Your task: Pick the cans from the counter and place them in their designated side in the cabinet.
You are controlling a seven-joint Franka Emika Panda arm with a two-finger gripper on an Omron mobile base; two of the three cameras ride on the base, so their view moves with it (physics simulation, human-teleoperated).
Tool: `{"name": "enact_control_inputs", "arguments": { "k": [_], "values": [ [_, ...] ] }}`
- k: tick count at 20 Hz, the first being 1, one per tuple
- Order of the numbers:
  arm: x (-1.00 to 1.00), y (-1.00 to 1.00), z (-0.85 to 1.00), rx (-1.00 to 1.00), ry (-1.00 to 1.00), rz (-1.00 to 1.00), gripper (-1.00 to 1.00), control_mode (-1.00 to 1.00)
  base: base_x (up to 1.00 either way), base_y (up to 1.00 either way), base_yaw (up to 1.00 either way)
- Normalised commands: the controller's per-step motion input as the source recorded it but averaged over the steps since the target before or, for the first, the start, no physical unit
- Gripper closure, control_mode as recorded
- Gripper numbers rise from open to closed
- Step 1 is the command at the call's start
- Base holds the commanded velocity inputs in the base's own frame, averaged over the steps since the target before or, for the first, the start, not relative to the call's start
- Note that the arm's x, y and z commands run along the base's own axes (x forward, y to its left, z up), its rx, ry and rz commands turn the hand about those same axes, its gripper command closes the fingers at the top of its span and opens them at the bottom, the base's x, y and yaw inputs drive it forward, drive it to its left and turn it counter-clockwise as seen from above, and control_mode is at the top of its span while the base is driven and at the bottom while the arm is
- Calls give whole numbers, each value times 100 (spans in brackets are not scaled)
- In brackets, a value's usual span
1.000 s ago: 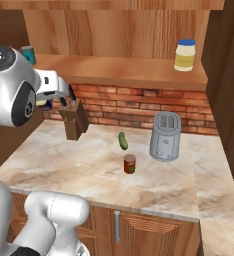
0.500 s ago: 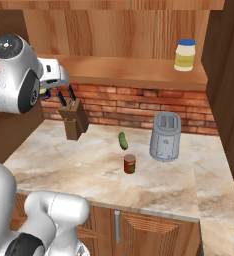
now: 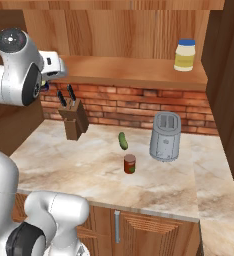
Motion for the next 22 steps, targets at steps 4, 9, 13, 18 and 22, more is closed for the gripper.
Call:
{"name": "enact_control_inputs", "arguments": {
  "k": [4, 9, 13, 18, 22],
  "values": [
    [29, 15, 0, 0, -6, 5, 100, -100, 0, 0, 0],
    [26, 15, 1, 0, -5, 5, 100, -100, 0, 0, 0],
    [21, 13, 4, 0, -3, 5, 100, -100, 0, 0, 0],
    [20, 15, 4, 0, -2, 5, 100, -100, 0, 0, 0],
    [22, 17, 4, 0, -1, 4, 100, -100, 0, 0, 0]
  ]
}}
